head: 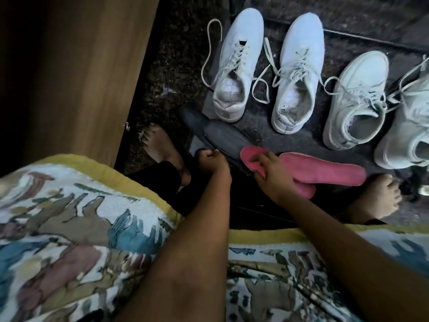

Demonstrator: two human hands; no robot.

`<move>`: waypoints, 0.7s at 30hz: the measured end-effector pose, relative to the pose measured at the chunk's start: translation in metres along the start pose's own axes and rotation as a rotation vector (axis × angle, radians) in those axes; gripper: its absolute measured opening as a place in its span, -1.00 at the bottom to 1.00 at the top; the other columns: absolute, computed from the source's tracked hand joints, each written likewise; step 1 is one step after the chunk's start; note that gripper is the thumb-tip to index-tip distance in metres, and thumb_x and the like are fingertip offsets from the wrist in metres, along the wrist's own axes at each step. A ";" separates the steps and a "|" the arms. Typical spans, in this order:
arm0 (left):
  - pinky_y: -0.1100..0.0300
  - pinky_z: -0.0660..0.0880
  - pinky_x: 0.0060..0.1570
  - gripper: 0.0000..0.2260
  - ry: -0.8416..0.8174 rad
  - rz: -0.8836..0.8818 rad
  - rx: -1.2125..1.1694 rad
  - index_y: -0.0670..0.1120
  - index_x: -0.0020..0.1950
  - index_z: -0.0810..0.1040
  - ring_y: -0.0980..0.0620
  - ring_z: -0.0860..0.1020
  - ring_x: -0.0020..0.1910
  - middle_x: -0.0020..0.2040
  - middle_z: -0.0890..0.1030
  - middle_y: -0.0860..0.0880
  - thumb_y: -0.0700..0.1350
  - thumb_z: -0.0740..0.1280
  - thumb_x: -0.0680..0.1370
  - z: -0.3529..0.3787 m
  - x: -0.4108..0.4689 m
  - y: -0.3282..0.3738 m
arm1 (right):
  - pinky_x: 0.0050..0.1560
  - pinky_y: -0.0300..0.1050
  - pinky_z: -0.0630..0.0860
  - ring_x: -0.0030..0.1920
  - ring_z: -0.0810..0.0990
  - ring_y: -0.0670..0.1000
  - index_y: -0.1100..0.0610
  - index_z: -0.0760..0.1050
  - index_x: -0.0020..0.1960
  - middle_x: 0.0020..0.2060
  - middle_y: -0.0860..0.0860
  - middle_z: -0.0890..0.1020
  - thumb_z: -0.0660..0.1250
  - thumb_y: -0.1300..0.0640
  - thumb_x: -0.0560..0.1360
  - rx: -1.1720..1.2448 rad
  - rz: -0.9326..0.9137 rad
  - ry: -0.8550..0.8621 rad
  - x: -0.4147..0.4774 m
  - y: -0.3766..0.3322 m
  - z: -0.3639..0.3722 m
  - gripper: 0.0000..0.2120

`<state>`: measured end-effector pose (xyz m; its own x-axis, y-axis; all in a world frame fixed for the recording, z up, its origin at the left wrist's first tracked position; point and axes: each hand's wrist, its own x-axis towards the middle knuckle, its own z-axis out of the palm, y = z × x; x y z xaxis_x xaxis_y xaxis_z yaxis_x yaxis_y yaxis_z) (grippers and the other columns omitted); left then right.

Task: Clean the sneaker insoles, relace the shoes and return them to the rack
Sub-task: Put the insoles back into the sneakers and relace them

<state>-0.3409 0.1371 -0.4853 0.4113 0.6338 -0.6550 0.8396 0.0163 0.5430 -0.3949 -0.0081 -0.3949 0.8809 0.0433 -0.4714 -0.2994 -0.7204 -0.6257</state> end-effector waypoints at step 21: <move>0.20 0.36 -0.27 -0.82 0.006 0.148 -0.428 -0.12 -0.33 0.35 0.03 0.39 -0.34 -0.34 0.42 -0.04 -0.18 0.33 0.41 -0.071 -0.096 0.131 | 0.32 -0.13 0.39 0.29 0.45 -0.10 0.05 0.30 0.43 0.35 0.02 0.42 0.39 -0.09 0.32 0.914 0.018 -0.275 -0.008 -0.093 -0.022 -0.28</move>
<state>-0.2951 0.1336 -0.3141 0.5127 0.6577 -0.5518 0.5491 0.2429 0.7997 -0.3661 0.0434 -0.3196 0.7911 0.2824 -0.5426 -0.5853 0.0916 -0.8056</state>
